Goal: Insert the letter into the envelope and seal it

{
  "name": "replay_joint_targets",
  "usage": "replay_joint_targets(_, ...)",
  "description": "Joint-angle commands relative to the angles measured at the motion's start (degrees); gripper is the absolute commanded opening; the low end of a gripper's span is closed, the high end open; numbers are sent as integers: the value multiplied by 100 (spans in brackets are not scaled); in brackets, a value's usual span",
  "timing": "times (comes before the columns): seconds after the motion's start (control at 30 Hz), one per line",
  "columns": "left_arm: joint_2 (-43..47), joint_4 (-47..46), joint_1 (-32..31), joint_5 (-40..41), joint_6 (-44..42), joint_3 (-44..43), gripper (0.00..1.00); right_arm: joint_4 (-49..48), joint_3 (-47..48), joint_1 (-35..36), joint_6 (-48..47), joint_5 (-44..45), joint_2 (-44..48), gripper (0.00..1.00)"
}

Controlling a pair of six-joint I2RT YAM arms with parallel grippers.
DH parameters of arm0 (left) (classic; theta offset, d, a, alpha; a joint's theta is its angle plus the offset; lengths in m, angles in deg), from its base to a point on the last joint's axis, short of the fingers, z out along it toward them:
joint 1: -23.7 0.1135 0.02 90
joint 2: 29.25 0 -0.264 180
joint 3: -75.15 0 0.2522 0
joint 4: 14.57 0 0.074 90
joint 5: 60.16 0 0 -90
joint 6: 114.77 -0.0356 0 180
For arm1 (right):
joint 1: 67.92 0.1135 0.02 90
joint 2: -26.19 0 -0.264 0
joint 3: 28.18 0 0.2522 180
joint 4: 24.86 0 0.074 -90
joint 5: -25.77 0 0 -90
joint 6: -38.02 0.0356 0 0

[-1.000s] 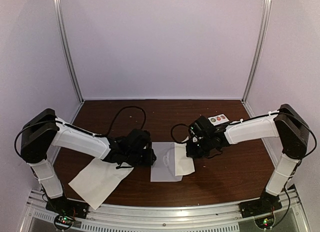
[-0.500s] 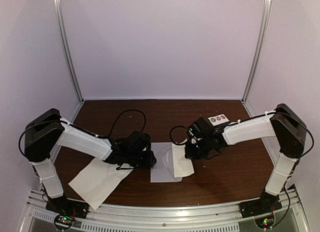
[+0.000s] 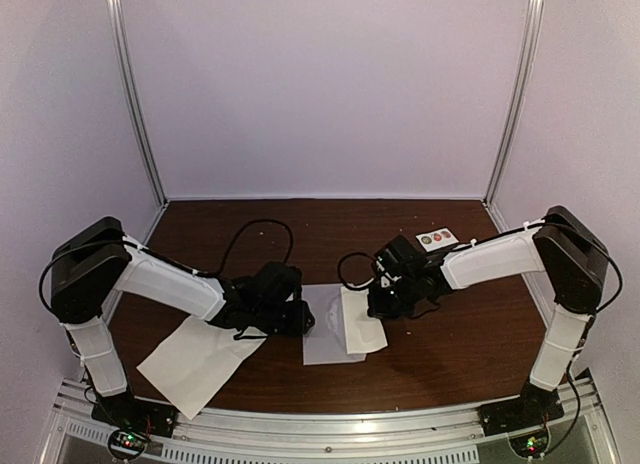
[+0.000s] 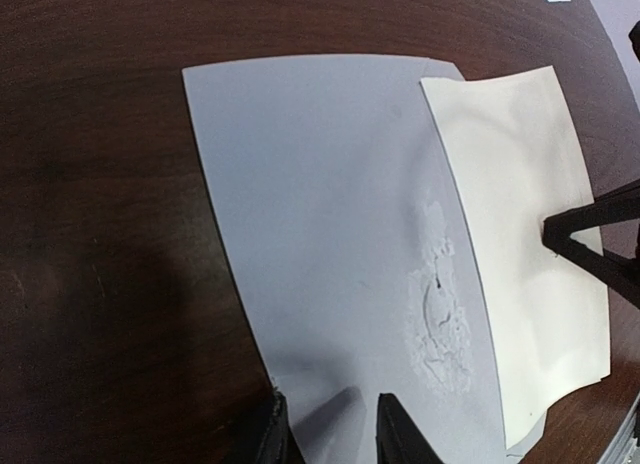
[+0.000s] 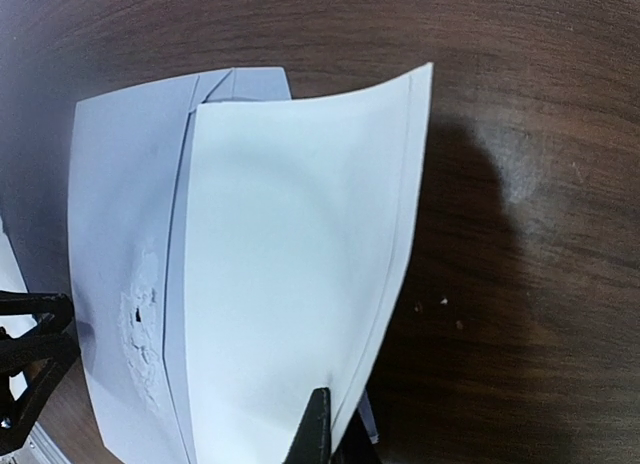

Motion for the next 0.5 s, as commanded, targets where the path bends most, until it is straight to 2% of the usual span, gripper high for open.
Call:
replay_joint_targets(0.0, -192, 173, 19, -158, -25, 21, 32, -119, 121, -22, 67, -90, -112, 0)
replay_joint_targets(0.47, -243, 181, 20, -153, -91, -37, 32, -472, 154, 7, -41, -428, -144, 0)
